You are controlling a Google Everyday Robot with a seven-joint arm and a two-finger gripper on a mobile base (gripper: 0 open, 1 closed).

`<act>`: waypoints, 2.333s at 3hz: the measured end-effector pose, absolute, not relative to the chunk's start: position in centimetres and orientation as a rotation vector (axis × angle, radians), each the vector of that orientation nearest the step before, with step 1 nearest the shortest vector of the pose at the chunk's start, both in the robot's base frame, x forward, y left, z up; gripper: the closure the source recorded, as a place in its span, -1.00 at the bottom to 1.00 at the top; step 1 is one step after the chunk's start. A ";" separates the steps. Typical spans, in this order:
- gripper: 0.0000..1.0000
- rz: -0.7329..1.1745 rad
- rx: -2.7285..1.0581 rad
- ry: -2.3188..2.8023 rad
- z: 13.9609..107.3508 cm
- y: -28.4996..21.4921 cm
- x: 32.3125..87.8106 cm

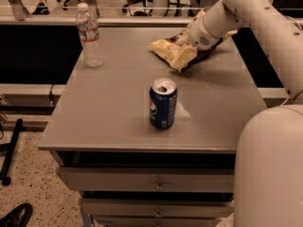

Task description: Pick brown chip bag

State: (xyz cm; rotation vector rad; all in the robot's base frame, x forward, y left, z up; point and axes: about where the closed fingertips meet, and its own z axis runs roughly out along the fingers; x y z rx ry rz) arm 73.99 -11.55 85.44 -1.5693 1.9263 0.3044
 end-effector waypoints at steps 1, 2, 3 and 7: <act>0.77 0.312 -1.565 1.925 85.7 -11.6 73.8; 1.00 0.313 -1.565 1.925 85.9 -11.6 73.8; 1.00 0.313 -1.565 1.925 85.9 -11.6 73.8; -0.12 0.313 -1.565 1.925 85.9 -11.6 73.7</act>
Offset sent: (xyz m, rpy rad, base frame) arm -0.0188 -0.0004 0.0435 0.0431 -0.0443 0.0275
